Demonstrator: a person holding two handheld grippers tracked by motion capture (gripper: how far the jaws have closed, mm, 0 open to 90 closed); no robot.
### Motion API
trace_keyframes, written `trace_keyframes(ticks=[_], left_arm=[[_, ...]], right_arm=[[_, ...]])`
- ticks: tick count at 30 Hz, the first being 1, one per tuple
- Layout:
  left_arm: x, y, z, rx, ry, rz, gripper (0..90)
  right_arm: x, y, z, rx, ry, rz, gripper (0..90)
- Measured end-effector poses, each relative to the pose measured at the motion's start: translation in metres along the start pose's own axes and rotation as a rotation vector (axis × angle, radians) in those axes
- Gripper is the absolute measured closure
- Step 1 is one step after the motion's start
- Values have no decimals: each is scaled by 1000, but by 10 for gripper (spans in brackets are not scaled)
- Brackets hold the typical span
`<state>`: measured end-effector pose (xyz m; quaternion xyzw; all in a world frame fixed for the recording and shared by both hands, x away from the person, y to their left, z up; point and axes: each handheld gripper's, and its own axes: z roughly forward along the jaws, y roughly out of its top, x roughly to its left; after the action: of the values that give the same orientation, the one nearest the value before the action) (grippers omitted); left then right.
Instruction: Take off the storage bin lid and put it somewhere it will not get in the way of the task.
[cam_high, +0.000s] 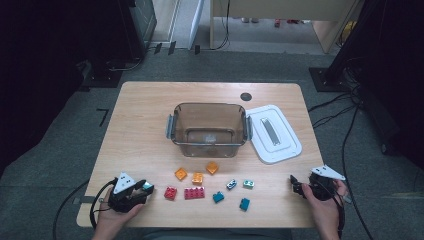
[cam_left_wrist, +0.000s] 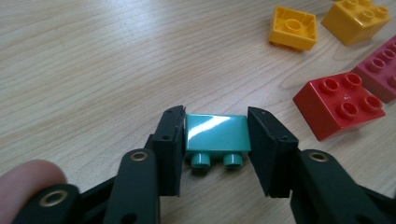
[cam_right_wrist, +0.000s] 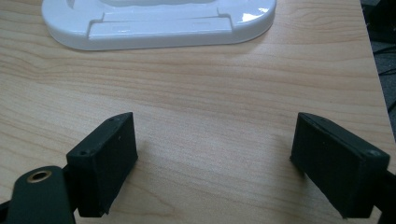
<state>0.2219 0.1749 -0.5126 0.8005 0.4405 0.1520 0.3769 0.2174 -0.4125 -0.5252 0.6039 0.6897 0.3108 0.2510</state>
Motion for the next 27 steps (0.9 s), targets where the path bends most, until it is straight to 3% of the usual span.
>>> trace_keyframes(ticks=[11,15,21,27], left_arm=[[0,0,-2,-6,6,-15,599],[-1,5,-3,-19,-10,-24,600],[-1,19,-7,-60,-14,-25,600],[0,43,-13,-108,-27,-25,600]], right_arm=[[-1,1,1,0,2,-2,138],[-1,2,2,-1,2,-2,138],[-1,2,2,-1,2,-1,138],[-1,2,2,-1,0,0,138]])
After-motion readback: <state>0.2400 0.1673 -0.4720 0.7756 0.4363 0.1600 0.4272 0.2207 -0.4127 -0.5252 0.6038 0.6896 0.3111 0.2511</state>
